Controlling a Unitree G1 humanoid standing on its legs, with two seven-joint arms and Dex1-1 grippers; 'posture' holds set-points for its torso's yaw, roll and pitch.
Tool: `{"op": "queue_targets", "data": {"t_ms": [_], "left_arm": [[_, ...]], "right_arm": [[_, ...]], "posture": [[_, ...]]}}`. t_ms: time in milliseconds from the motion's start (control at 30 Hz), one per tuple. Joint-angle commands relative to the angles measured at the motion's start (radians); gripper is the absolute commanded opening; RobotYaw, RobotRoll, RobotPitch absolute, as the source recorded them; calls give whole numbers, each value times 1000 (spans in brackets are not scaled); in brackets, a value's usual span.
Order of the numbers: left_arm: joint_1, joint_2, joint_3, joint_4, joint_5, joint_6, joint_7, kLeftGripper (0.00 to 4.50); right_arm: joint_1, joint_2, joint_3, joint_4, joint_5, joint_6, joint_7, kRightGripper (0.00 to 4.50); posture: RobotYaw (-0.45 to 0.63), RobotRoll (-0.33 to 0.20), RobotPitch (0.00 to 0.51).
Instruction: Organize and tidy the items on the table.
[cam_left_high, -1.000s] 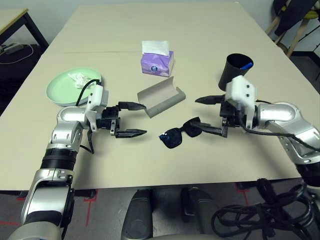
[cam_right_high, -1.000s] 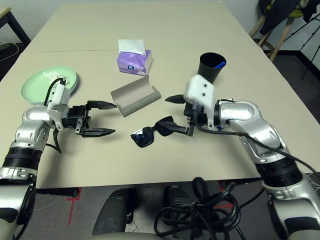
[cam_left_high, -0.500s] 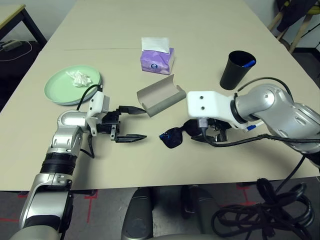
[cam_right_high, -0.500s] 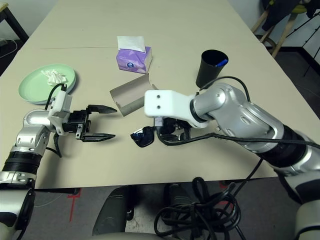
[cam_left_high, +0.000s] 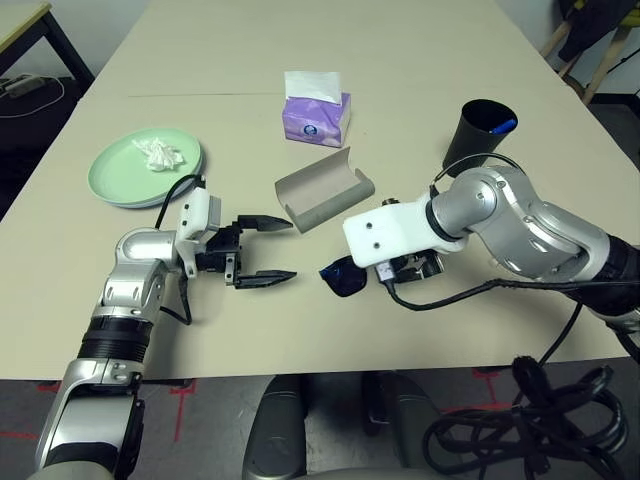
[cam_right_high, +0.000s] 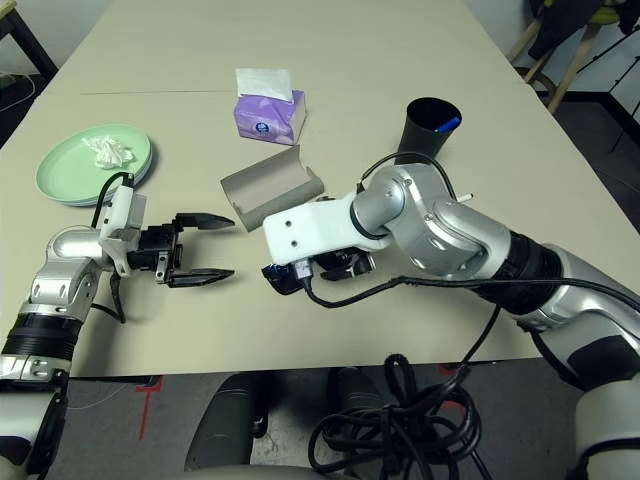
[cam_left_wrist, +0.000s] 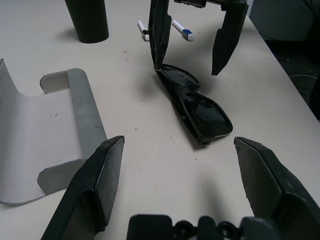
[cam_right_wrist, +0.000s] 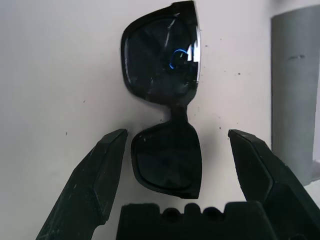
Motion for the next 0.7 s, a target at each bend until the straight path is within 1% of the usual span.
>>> {"op": "queue_targets", "data": {"t_ms": [33, 200, 367, 700], "left_arm": [[14, 6, -1, -30, -10, 2, 3, 4445], [15, 1, -2, -33, -10, 0, 7, 4445], [17, 1, -3, -36, -11, 0, 11, 4445], [28, 6, -1, -52, -12, 5, 18, 4445]], "right_arm": [[-33, 18, 13, -1, -44, -19, 71, 4500], [-47, 72, 12, 41, -92, -20, 108, 4500], [-47, 100, 21, 80, -137, -36, 158, 4500], [-25, 187, 17, 188, -206, -39, 169, 4500]], "posture": [[140, 0, 199], [143, 0, 198], [149, 0, 200], [161, 0, 197]]}}
